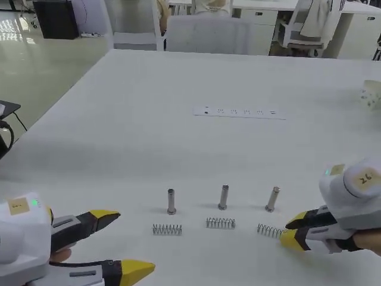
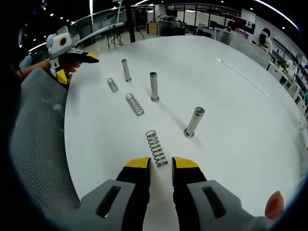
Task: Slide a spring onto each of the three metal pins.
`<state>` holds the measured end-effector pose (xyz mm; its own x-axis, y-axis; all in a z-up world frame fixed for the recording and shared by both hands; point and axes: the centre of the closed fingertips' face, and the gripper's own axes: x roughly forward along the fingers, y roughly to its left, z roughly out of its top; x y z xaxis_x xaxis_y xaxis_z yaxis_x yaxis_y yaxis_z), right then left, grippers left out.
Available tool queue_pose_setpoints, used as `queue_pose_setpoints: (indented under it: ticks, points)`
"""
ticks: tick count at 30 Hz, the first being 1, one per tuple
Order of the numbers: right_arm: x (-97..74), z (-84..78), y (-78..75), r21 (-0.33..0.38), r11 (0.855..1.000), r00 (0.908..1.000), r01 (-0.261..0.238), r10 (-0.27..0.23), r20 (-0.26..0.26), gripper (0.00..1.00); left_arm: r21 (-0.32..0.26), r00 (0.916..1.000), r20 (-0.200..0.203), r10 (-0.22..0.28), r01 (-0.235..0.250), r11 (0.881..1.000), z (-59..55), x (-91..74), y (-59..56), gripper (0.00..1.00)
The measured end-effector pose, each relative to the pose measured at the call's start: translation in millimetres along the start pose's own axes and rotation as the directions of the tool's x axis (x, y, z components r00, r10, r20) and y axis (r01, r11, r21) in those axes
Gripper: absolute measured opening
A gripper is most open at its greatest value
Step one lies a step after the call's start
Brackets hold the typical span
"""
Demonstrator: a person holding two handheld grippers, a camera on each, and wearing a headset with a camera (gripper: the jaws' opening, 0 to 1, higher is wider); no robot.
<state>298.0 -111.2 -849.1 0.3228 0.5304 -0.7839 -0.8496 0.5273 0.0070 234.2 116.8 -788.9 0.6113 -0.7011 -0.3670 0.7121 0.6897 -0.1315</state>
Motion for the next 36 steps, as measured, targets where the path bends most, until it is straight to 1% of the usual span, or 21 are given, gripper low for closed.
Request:
queue_pose_setpoints:
  ticks: [6,14,28,31,36]
  points:
    - [3.6,-1.1,0.9,-0.016,1.0,0.9999,-0.012,0.012,-0.011,0.12,-0.006,1.0,-0.004,-0.001,0.001,1.0,-1.3,0.3,-0.3,0.64]
    - [5.9,-2.7,2.6,-0.035,0.999,0.9995,-0.023,0.023,-0.022,0.11,-0.008,1.0,-0.007,0.001,-0.001,1.0,-2.2,-0.1,0.6,0.63]
    - [6.9,-3.3,4.8,-0.069,0.997,0.999,-0.028,0.026,-0.037,0.1,-0.011,1.0,-0.002,0.0,0.0,1.0,-2.7,0.2,-0.9,0.63]
    - [6.2,-2.8,7.0,-0.065,0.997,0.9989,-0.033,0.031,-0.037,0.09,-0.006,1.0,0.0,-0.006,0.006,1.0,-0.6,0.6,-3.0,0.63]
    - [3.2,-0.7,11.1,-0.068,0.997,0.9988,-0.038,0.036,-0.034,0.09,0.014,0.9995,-0.01,-0.029,0.03,0.999,2.6,3.7,-6.6,0.62]
